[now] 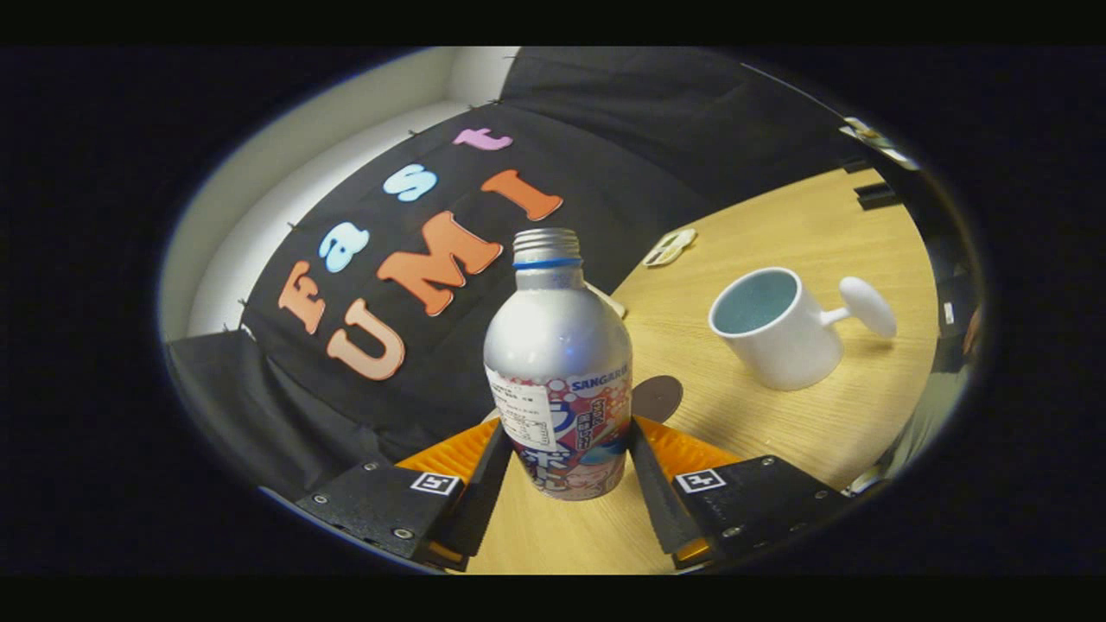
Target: Take the bottle from table, then pour the juice into the cup, finally place the bottle on the coaster
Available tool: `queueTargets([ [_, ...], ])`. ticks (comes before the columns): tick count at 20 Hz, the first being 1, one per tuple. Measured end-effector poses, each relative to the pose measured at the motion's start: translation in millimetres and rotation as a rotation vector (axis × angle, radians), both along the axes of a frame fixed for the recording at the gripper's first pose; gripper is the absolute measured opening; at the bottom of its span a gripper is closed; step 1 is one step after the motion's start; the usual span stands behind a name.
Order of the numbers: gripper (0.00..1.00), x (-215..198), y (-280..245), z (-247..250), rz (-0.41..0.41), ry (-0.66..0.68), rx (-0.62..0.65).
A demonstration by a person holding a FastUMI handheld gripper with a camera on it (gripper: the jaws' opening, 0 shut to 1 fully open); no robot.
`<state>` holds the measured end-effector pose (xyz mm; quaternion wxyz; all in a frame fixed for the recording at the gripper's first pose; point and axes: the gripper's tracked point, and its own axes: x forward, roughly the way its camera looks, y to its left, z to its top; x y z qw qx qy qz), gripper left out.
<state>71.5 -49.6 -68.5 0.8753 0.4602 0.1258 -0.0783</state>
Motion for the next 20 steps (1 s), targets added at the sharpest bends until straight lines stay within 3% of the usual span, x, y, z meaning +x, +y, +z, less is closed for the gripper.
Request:
queueTargets([
  [7,0.75,12.1,-3.5,5.2,-0.106,-0.033,0.315],
  [17,0.75,21.0,9.4,-2.9,-0.163,0.000,0.576],
  [20,0.75,23.4,2.4,10.5,-0.200,-0.048,0.685],
])
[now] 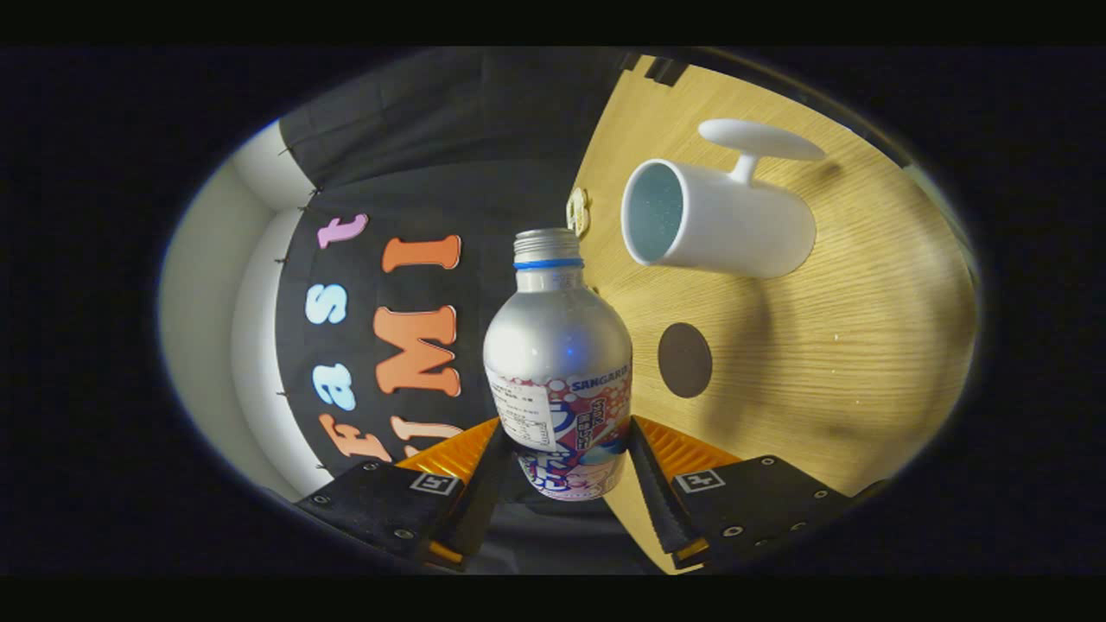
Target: Take the bottle from table, then pour the juice into the cup, finally place the bottle on the coaster
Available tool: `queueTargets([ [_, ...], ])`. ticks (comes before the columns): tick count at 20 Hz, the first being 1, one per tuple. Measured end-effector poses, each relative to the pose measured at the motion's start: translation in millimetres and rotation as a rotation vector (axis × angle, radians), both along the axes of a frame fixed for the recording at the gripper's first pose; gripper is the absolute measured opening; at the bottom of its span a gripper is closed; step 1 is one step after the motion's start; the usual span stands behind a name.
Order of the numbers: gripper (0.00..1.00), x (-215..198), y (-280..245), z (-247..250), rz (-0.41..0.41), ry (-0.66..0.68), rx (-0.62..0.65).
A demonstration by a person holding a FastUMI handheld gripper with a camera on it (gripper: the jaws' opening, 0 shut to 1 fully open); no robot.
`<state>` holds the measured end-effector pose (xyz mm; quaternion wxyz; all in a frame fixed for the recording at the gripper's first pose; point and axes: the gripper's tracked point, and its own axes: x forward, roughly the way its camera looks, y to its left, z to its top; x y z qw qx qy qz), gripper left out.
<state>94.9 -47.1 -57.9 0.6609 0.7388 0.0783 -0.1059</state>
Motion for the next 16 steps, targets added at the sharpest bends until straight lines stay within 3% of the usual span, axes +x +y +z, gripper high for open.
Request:
queueTargets([
  [16,0.75,0.8,-11.0,4.9,-0.069,0.028,0.186],
])
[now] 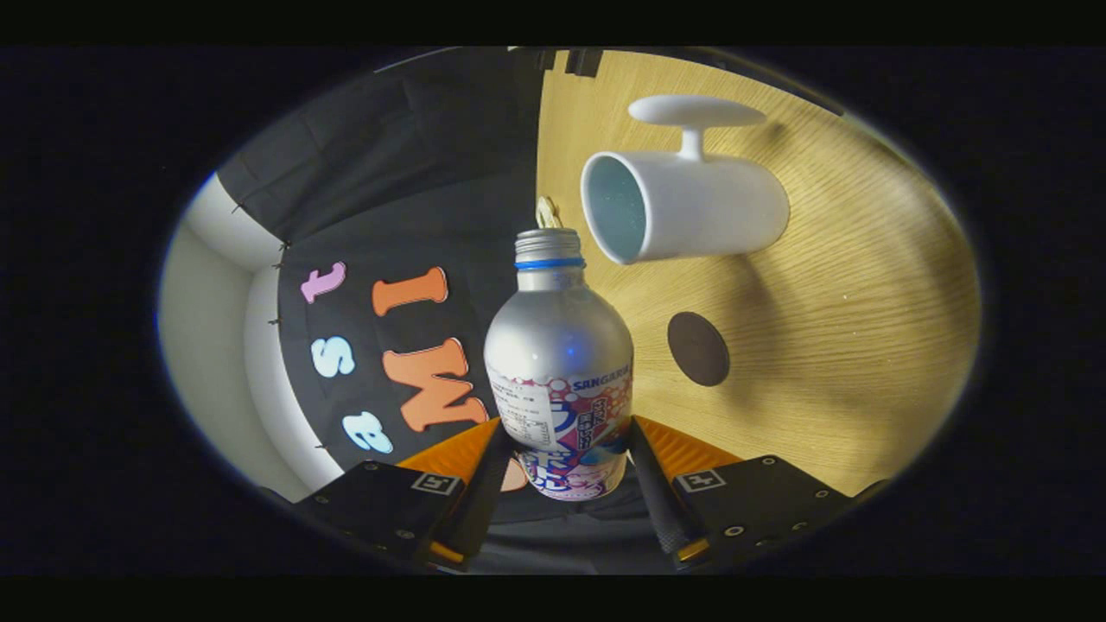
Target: Take the bottle from table, then pour the juice into the cup, finally place the bottle on the coaster
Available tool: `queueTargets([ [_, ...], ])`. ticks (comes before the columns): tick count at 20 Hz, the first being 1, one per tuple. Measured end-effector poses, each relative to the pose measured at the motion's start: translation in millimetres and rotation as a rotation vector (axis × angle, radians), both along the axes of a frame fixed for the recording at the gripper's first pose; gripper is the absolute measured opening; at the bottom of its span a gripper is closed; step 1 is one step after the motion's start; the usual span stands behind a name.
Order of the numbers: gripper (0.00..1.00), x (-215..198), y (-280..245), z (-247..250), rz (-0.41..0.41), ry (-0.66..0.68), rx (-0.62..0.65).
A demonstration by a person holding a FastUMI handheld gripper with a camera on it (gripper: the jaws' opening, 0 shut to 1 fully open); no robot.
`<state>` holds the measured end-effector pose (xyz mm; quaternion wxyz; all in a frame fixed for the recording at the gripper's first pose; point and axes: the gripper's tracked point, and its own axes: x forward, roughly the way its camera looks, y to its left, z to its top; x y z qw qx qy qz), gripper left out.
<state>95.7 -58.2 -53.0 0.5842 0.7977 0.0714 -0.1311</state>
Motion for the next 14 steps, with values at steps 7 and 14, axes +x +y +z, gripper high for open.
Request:
queueTargets([
  [7,0.76,-0.5,-6.7,3.0,-0.032,0.006,0.049],
  [14,0.76,2.3,-3.4,5.5,-0.027,0.016,0.104],
])
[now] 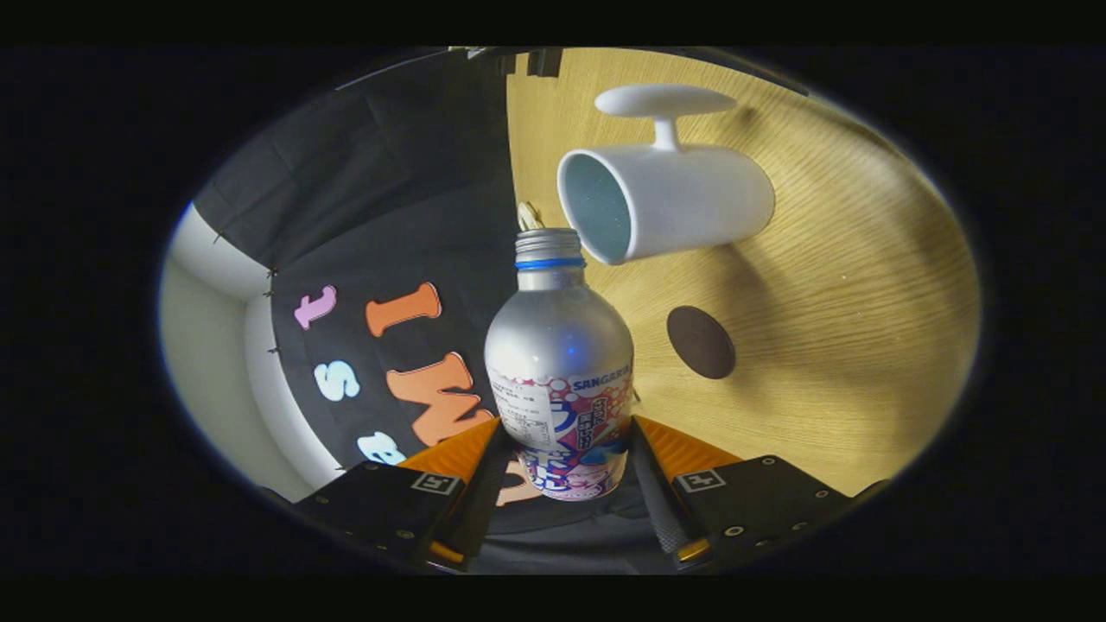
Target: Take the bottle from table, then pour the juice into the cup, finally place the bottle on the coaster
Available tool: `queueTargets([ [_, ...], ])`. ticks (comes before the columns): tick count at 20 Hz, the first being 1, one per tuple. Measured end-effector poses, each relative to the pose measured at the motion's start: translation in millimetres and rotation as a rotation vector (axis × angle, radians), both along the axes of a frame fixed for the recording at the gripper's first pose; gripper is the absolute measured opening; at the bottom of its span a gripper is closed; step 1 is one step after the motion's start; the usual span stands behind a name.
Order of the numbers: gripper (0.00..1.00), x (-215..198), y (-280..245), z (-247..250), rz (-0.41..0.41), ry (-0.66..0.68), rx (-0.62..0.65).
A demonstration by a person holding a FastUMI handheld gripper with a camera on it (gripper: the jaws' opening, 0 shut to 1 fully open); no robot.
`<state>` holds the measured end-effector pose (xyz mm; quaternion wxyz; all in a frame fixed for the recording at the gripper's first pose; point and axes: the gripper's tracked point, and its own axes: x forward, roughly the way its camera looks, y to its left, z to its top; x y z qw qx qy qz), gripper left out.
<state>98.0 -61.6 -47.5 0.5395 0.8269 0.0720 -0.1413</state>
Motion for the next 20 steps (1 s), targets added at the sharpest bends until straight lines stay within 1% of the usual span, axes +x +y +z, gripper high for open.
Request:
queueTargets([
  [2,0.76,7.2,-1.0,2.3,0.000,0.002,0.017],
  [5,0.76,5.0,-2.4,3.9,-0.008,0.002,0.046],
  [20,0.76,4.8,-3.3,0.9,-0.006,0.016,0.079],
])
